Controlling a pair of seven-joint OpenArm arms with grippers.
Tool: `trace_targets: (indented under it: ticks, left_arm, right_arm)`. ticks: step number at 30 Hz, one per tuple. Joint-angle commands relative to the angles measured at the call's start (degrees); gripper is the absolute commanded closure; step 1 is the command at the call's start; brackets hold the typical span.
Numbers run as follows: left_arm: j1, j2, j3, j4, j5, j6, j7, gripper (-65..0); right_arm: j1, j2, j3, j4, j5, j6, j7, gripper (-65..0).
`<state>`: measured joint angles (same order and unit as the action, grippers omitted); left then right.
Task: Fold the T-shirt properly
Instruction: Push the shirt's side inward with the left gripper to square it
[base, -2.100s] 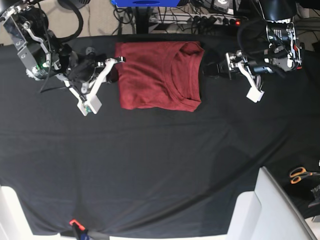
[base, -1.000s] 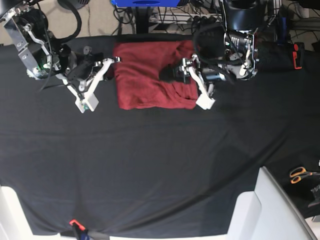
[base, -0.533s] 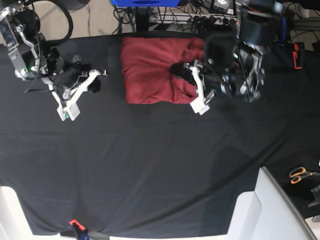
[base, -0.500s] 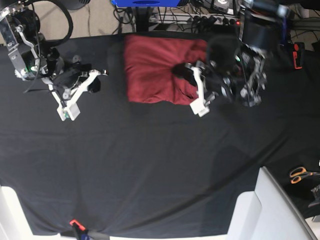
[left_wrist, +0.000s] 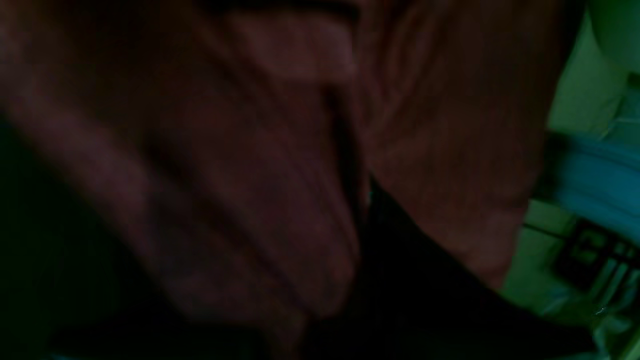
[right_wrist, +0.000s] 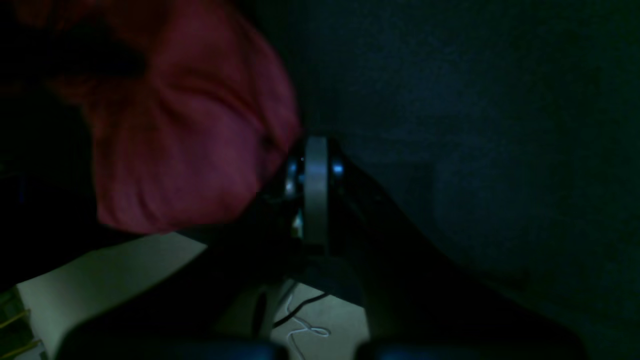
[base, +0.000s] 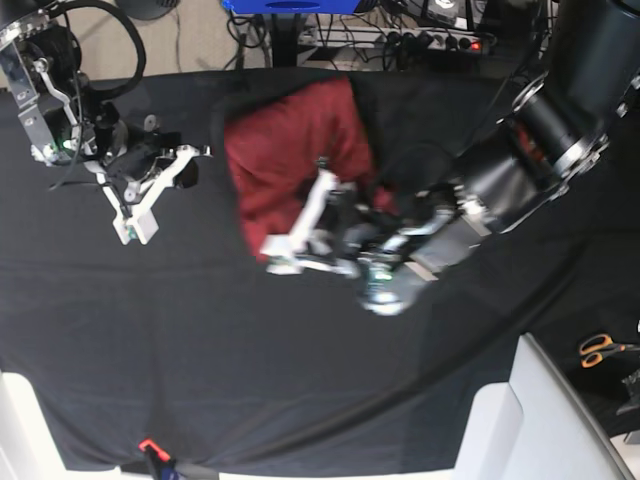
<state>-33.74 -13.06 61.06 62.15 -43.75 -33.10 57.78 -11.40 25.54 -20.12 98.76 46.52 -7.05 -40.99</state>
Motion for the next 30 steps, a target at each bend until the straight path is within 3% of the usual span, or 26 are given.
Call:
trace_targets:
  ticks: [1,4,10,21,26,30]
  left_arm:
    - [-2.4,1.7,0.9,-0.3,-0.9,0.2,-1.6,0.0]
    - [-4.4,5.6,3.9,-5.3,0.1,0.4,-5.1,0.0]
    - [-4.2,12.5,3.7,-13.0,13.8,0.3,-6.8,0.0]
    - [-5.3,14.1,4.3,-13.1,15.0,0.1,-8.7,0.0]
    - [-5.4,14.7,4.3,-13.0,15.0,-4.3,-8.7,0.0]
    - [-5.5,15.9,4.4,-13.0,16.1,-4.6,-8.7,0.0]
  right_arm:
    - [0.5,0.5,0.5,0.6,0.6,0.3,0.9,0.0]
    - [0.5,0.5,0.6,0.2,0.6,0.0,0.9,0.0]
    - [-0.6,0.4,6.5,0.0,0.6,-0.1,0.9,0.0]
    - [-0.7,0.4,9.3,0.0,0.6,0.1,0.9,0.0]
    - [-0.7,0.4,9.3,0.0,0.6,0.1,0.9,0.0]
    - [-0.7,0.4,9.4,0.0,0.6,0.1,0.9,0.0]
